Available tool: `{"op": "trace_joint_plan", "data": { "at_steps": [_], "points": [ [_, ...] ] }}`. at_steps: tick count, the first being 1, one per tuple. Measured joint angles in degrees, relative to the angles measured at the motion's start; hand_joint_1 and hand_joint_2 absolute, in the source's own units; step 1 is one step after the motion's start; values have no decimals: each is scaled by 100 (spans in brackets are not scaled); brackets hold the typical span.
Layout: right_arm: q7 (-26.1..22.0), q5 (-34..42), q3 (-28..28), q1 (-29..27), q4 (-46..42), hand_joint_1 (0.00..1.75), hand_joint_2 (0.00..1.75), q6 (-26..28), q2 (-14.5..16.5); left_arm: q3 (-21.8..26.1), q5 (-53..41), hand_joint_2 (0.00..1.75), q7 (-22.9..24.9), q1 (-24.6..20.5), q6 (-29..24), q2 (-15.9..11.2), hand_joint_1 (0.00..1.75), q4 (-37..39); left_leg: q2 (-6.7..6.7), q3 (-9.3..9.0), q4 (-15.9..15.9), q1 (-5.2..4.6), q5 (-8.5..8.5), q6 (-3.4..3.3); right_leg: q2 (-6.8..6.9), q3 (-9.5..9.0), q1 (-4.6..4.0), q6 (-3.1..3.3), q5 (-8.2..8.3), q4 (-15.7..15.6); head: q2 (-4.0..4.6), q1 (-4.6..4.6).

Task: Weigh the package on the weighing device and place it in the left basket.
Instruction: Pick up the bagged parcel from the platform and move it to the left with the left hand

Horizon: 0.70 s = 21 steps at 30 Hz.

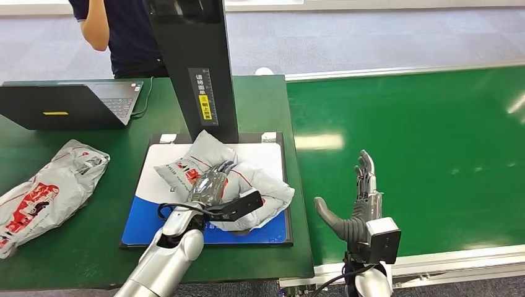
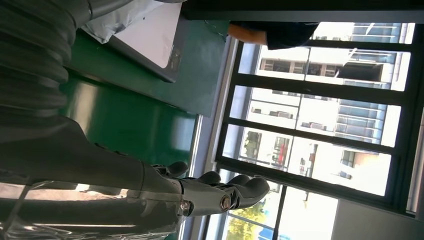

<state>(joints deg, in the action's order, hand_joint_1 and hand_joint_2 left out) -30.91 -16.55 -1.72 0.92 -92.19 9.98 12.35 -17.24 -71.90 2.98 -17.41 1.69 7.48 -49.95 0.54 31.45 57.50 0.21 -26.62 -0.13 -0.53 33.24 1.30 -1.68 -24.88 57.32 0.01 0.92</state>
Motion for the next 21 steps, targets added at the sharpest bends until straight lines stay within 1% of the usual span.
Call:
{"op": "trace_joint_plan", "data": {
  "at_steps": [2,4,8,12,17,19,21],
  "points": [
    [16,9,-13,-10,-1,0,175,48,-1,2,22,175,-59,-57,-60,0,175,102,0,-28,-1,0,-11,10,0,-24,0,-5,-16,0,0,1],
    [20,13,-23,-36,-14,0,175,97,-2,23,117,175,-153,-65,-153,0,175,135,0,-50,-2,1,-11,6,0,-45,-1,2,-15,1,-1,1],
    [7,29,-29,-112,-48,0,175,163,-8,103,656,175,-620,45,-251,-12,175,-55,1,-60,-2,1,-6,1,-1,-54,-2,-12,13,3,0,0],
    [-73,42,-25,-189,-48,0,175,189,-22,148,1306,175,-1111,394,-267,-91,175,-659,1,-38,-1,1,-5,0,-2,-25,-2,-15,9,4,-1,1],
    [-112,19,-15,-228,-48,0,175,184,-24,148,1857,175,-1510,849,-314,-194,175,-1445,3,16,2,1,-4,-1,-6,33,-1,-15,11,5,-1,0],
    [-115,-6,-9,-236,-48,0,175,155,-24,146,2075,175,-1735,1072,-434,-233,175,-1836,4,44,5,1,-4,-1,-7,62,-1,-16,12,5,-1,1],
    [-116,-42,0,-249,-48,0,175,124,-24,148,2247,175,-2023,1303,-724,-257,175,-2319,5,70,7,1,-4,-1,-8,88,-1,-17,12,5,-1,1]
  ]
}}
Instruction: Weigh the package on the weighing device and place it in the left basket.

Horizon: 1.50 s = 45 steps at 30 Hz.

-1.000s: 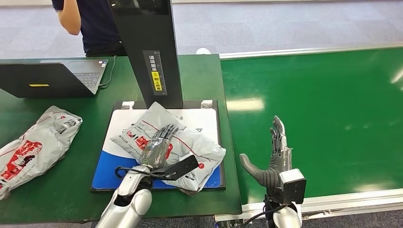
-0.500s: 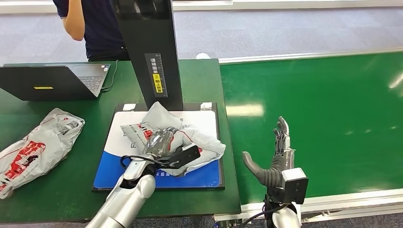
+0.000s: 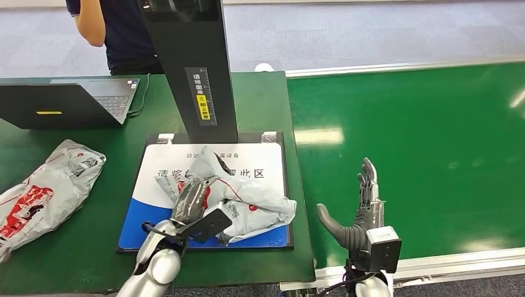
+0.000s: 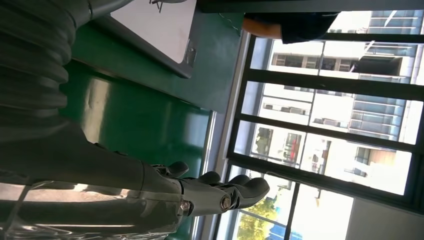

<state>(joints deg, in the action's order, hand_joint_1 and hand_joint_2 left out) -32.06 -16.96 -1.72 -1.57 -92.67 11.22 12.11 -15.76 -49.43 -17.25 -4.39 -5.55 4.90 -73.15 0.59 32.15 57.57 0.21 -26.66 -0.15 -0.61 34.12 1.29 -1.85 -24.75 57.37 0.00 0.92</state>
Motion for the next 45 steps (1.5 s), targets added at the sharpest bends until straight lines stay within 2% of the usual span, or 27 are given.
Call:
{"op": "trace_joint_plan", "data": {
  "at_steps": [7,12,20,25,28,31,40,43,45],
  "points": [
    [-1,-76,16,-24,-14,0,175,-103,3,56,425,175,-694,492,-953,-9,175,-1447,2,26,-1,0,-6,-1,-2,27,-1,0,-2,0,0,0],
    [-9,-108,25,-23,-15,0,175,-125,5,232,419,175,-855,629,-1598,-10,175,-2000,1,27,-1,0,-6,-1,-2,28,-1,0,-2,0,0,-1],
    [-55,-122,23,-10,42,0,175,-167,7,889,229,175,-707,395,-2593,-57,175,-2193,1,26,-1,1,-2,0,-1,27,-1,1,1,1,0,-1],
    [-61,-122,-24,-8,73,0,175,-132,7,1477,-599,175,-551,65,-3317,-112,175,-2129,1,28,-1,1,-2,0,-1,28,-1,2,0,2,0,1],
    [-61,-122,-72,-5,87,0,175,-100,10,2086,-1095,175,-570,-205,-3407,-117,175,-2046,2,27,-1,1,-2,0,-3,29,-1,2,0,2,0,-1],
    [-63,-122,-99,-2,101,0,175,-97,14,2520,-1153,175,-587,-360,-3409,-119,175,-1962,2,28,-1,1,-1,0,-3,29,-2,2,0,3,0,-2],
    [-63,-118,-149,12,115,0,175,-97,22,2960,-1317,175,-627,-490,-3410,-108,175,-1822,2,31,-1,1,-2,0,-4,30,-1,2,0,2,0,0],
    [-67,-84,-168,27,142,0,175,-89,22,3291,-1469,175,-565,-655,-3410,-113,175,-1723,3,31,-1,1,-2,0,-4,31,-1,2,1,2,0,0],
    [-85,-35,-195,41,175,0,175,-51,22,3574,-1428,175,-357,-854,-3410,-218,175,-1459,3,28,-1,1,0,3,-4,32,-3,4,2,3,0,-1]
  ]
}}
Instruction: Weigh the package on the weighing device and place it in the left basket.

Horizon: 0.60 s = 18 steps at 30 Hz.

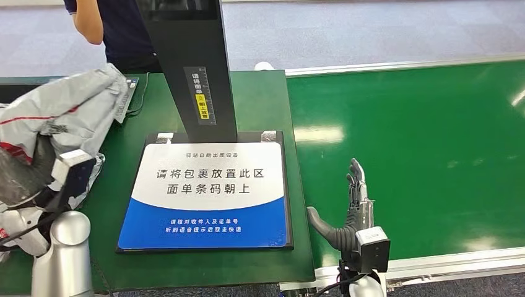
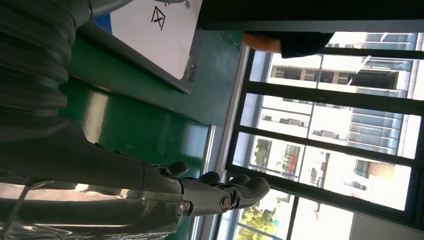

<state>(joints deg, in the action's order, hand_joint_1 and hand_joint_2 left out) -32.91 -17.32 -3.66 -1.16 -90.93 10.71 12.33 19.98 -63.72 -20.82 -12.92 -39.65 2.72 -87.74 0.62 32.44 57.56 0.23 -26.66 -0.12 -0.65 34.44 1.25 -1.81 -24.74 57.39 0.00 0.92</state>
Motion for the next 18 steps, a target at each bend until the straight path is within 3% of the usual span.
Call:
{"op": "trace_joint_plan", "data": {
  "at_steps": [6,9,18],
  "points": [
    [-55,111,-84,0,33,0,175,206,0,583,-205,175,1082,-824,0,-778,175,1794,4,3,-1,13,13,17,-4,8,-18,16,10,7,0,0],
    [-57,118,-115,-18,33,0,175,253,0,760,-264,175,1296,-1146,-2,-1139,175,2676,17,7,-1,20,15,20,-16,18,-18,24,15,11,0,-1],
    [-57,119,-144,-28,33,0,175,260,0,907,-273,175,1326,-1393,-7,-1497,175,3635,18,32,2,17,14,18,-17,36,-15,24,15,7,0,0]
  ]
}}
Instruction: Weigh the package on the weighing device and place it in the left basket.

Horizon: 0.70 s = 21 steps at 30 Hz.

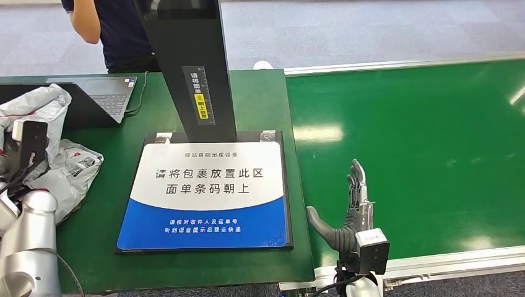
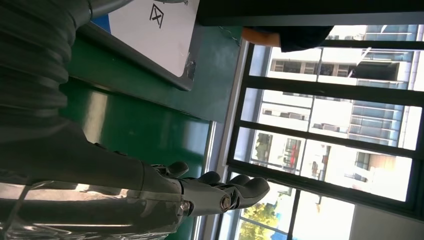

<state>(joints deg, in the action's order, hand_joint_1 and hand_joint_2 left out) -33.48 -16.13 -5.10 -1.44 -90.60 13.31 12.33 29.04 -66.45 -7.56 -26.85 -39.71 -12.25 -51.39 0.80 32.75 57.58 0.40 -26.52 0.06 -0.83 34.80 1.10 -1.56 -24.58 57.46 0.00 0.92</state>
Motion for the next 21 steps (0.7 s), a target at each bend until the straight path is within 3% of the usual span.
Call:
{"op": "trace_joint_plan", "data": {
  "at_steps": [5,11,15,19,21],
  "points": [
    [2,0,-11,1,0,0,175,0,0,9,-156,175,326,-64,8,-61,175,240,-1,4,0,0,-1,0,0,5,0,0,0,0,0,0],
    [54,-2,-13,14,0,0,175,5,1,9,-492,175,1440,-319,367,-396,175,1131,0,5,0,1,3,5,0,9,-11,2,1,2,0,0],
    [103,-23,-14,24,0,0,175,-4,8,9,-577,175,1753,-484,524,-605,0,1632,0,7,0,12,4,7,0,9,-17,4,2,2,0,-1],
    [205,-137,-14,47,-11,0,175,-12,56,-13,-947,0,2162,-727,1103,-717,0,2002,-2,8,2,14,4,6,3,9,-17,4,2,2,0,-1],
    [258,-223,-13,57,-28,0,175,-28,89,-67,-1166,0,2297,-862,1346,-738,0,2124,-3,9,2,14,4,6,4,9,-17,4,3,2,0,0]
  ]
}}
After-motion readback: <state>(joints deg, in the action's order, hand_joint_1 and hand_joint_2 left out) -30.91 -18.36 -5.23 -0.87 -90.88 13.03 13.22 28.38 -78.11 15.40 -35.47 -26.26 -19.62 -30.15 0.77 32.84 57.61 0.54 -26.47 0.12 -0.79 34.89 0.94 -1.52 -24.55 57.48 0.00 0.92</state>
